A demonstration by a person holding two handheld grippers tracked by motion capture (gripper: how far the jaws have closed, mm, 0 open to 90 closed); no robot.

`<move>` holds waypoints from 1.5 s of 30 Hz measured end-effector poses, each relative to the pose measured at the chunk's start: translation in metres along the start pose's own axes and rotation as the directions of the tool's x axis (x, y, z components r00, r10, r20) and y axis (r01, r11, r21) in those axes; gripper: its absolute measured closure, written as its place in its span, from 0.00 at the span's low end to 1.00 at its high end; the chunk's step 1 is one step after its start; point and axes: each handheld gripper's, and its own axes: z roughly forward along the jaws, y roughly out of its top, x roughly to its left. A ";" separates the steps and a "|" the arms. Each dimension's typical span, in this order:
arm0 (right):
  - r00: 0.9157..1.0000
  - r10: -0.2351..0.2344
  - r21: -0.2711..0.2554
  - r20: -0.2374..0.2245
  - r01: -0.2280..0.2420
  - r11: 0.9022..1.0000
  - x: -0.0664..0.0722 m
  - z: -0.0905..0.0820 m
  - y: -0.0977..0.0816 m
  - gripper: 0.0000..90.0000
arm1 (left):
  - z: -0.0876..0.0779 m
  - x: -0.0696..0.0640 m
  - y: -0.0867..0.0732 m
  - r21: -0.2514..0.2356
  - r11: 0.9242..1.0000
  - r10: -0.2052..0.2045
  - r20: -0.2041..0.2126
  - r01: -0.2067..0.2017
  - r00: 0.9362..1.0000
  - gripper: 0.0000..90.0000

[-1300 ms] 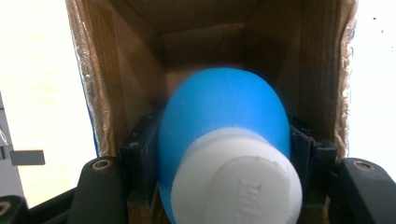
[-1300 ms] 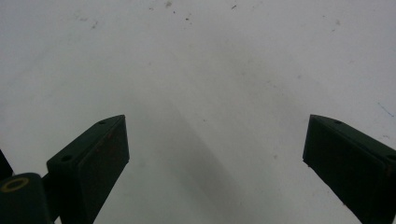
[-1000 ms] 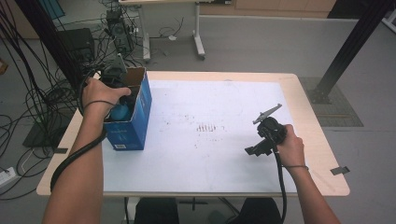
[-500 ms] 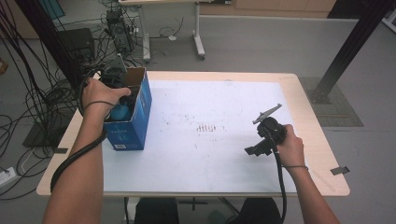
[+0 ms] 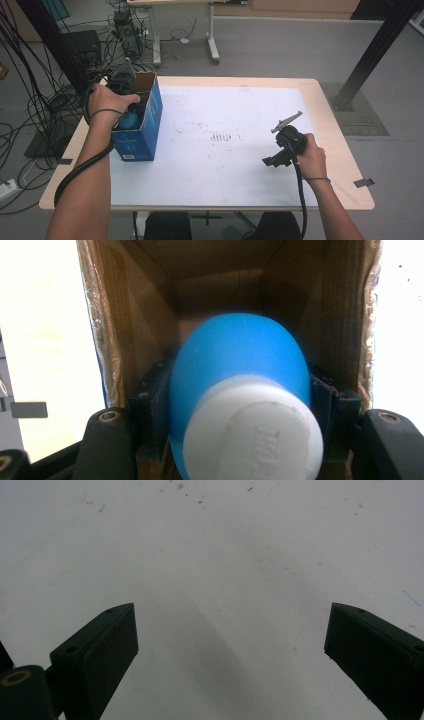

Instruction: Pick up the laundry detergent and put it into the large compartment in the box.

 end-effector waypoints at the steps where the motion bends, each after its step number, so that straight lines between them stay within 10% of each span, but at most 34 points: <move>1: 1.000 -0.003 -0.001 0.000 0.003 1.000 0.000 0.000 0.000 0.07 | 0.000 0.000 0.000 0.001 1.000 -0.001 0.001 0.001 1.000 0.42; 45: 1.000 0.000 -0.004 -0.004 0.000 1.000 -0.001 0.000 0.002 0.07 | -0.001 0.001 0.000 -0.004 1.000 -0.001 0.025 0.001 1.000 0.39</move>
